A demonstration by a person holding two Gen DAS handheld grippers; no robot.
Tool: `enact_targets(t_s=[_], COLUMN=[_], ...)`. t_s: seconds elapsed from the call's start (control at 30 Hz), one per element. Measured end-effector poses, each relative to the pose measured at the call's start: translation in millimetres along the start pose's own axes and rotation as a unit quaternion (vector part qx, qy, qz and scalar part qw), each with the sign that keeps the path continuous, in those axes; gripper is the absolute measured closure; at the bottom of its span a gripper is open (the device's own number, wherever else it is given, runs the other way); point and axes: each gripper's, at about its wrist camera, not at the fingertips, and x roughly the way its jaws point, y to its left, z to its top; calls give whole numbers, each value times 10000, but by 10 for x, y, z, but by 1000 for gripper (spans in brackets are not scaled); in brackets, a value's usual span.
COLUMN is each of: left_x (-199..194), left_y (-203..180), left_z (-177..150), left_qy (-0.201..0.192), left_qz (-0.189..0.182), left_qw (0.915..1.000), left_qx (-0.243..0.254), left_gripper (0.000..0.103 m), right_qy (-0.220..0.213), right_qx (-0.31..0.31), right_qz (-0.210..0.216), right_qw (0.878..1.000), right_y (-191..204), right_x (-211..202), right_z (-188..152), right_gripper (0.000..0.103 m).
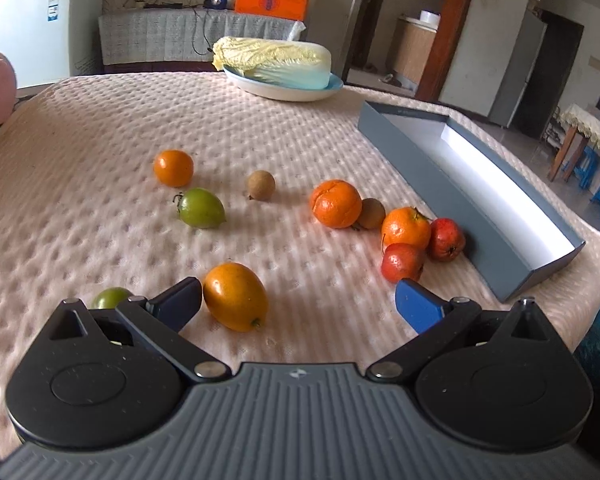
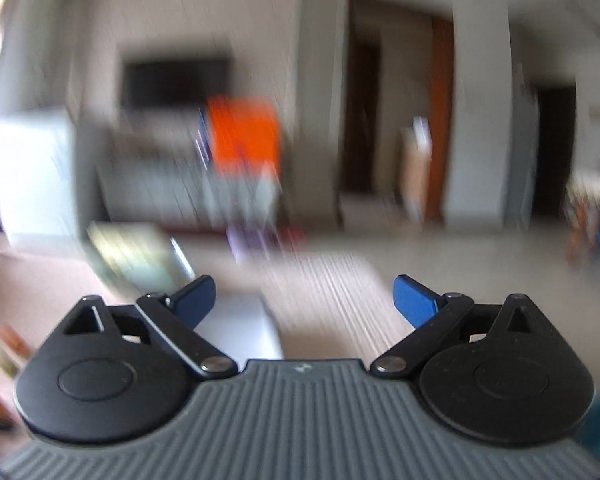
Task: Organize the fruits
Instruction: 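Move both tools over the fruits on the bedspread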
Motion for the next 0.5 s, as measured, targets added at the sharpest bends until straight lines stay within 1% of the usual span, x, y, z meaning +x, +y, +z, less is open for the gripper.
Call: enact_targets(t_s=[0.03,0.07,0.1,0.17,0.2,0.23,0.3,0.37,0.4,0.43,0.47,0.5], left_x=[-31,-57,-82,-131,-162,-202,-290,-378,-410,-436,-466,-499], left_y=[-3,-12,-20,-39,-45,-48,-42,-9,17,43,64,84], left_z=[-2,-8,-15,-20,-24,-28,-27,-13,-5,6,17,25], left_qy=[-44,-78,-89,-113,-146,-184,-281,-396,-433,-463,-504,-568], left_qz=[42,107,174,286,333,395,454,477,510,531,545,564], left_qw=[10000,9999,9998,9995,9993,9990,9985,9980,9977,9975,9972,9968], left_qx=[-31,-47,-58,-41,-13,23,69,80,60,28,1,-20], left_gripper=[0,0,0,0,0,0,0,0,0,0,0,0], right_qy=[-364,-580,-620,-284,-94,117,526,969,1143,1249,1231,1041], right_qx=[39,72,175,232,136,-50,-270,-204,-208,-292,-454,-630], right_qz=[229,506,828,1579,1796,1960,2139,2293,2377,2480,2595,2711], right_qw=[9991,9970,9945,9868,9836,9805,9751,9683,9644,9602,9568,9548], right_y=[110,206,282,410,483,551,622,607,598,605,642,704], right_x=[-217,-390,-515,-622,-651,-681,-770,-852,-909,-975,-1044,-1158], right_z=[85,143,184,154,82,-18,-230,-438,-523,-565,-558,-519], right_gripper=[5,5,5,6,6,7,22,23,29,32,34,34])
